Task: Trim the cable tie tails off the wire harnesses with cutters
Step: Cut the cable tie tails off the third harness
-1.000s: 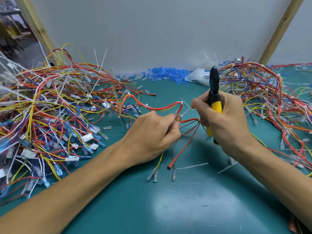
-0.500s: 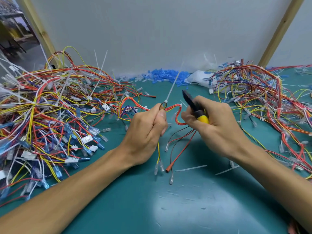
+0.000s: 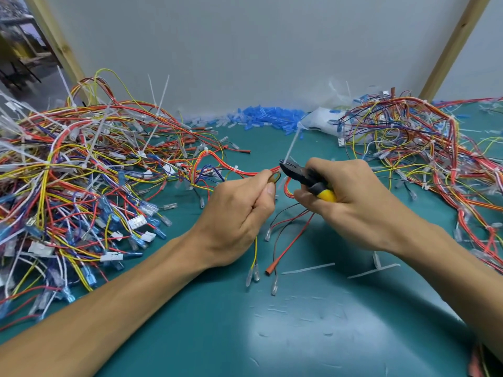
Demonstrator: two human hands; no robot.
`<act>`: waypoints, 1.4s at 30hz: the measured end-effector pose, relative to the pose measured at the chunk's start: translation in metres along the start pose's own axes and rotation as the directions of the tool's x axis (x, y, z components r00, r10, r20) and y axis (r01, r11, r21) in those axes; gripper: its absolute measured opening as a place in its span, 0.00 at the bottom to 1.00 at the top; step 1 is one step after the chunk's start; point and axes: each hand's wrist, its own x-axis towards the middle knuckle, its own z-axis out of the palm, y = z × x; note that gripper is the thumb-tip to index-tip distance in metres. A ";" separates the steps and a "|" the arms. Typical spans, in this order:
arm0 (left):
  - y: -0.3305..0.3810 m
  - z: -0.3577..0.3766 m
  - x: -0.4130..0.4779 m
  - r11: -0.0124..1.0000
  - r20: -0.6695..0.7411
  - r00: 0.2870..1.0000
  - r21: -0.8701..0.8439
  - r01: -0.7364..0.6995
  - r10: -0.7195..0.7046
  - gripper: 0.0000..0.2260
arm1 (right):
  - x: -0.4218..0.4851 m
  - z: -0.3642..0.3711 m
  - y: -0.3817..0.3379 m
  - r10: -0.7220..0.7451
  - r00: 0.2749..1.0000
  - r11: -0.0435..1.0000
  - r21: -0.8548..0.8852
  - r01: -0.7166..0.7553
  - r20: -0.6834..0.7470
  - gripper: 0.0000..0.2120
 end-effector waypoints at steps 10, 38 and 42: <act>-0.003 -0.002 0.000 0.998 0.071 0.996 0.025 -0.051 0.049 0.14 | -0.001 -0.013 -0.007 0.024 0.975 0.999 0.031 -0.032 0.219 0.16; 0.001 0.002 -0.005 0.995 0.063 0.994 0.030 -0.092 0.090 0.17 | -0.004 -0.002 -0.004 0.034 0.964 0.988 0.140 -0.073 0.262 0.20; -0.001 0.002 0.000 0.998 0.013 0.999 -0.024 -0.051 0.052 0.15 | -0.002 -0.007 -0.004 0.067 0.973 0.978 0.177 -0.108 0.220 0.22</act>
